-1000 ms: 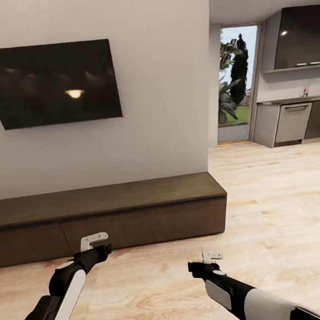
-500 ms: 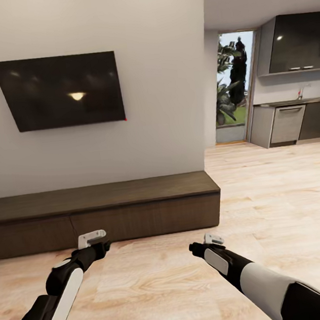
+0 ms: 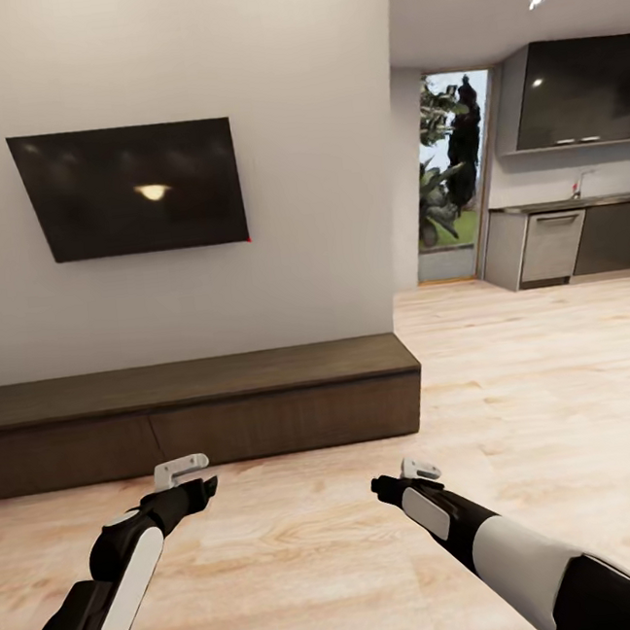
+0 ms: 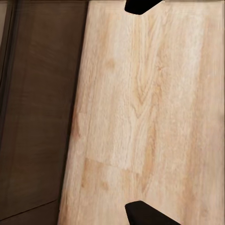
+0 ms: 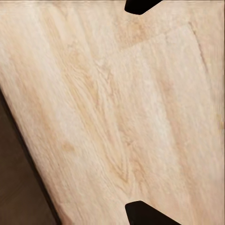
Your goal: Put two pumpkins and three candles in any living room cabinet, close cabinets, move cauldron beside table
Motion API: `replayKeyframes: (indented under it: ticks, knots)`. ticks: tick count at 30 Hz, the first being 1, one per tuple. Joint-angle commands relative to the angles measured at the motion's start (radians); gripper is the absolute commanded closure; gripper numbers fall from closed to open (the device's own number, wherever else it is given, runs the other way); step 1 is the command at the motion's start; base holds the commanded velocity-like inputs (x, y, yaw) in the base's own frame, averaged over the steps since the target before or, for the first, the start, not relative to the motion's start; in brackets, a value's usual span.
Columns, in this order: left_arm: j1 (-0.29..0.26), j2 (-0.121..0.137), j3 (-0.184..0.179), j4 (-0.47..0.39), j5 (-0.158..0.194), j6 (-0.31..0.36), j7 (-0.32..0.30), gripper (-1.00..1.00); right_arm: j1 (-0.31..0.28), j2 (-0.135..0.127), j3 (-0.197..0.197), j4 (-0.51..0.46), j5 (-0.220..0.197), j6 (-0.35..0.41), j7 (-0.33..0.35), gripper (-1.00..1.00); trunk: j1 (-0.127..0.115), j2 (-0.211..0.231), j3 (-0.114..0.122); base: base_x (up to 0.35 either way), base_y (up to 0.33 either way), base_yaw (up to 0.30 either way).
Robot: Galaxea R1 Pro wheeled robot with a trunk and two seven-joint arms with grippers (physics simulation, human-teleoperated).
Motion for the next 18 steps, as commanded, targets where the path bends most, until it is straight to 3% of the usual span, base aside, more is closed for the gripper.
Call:
replayKeyframes:
  ticks: [1, 18]
  knots:
    - [-0.001, 0.001, -0.003, -0.001, 0.011, 0.002, 0.010, -1.00, -0.001, 0.000, 0.006, -0.002, -0.004, 0.004, -0.006, -1.00, 0.000, -0.001, -0.001, -0.088, 0.000, -0.215]
    - [-0.001, 0.000, -0.007, -0.016, 0.013, 0.005, 0.010, -1.00, -0.001, -0.002, 0.005, -0.004, -0.005, 0.011, 0.006, -1.00, 0.000, -0.001, -0.001, -0.009, 0.000, -0.286]
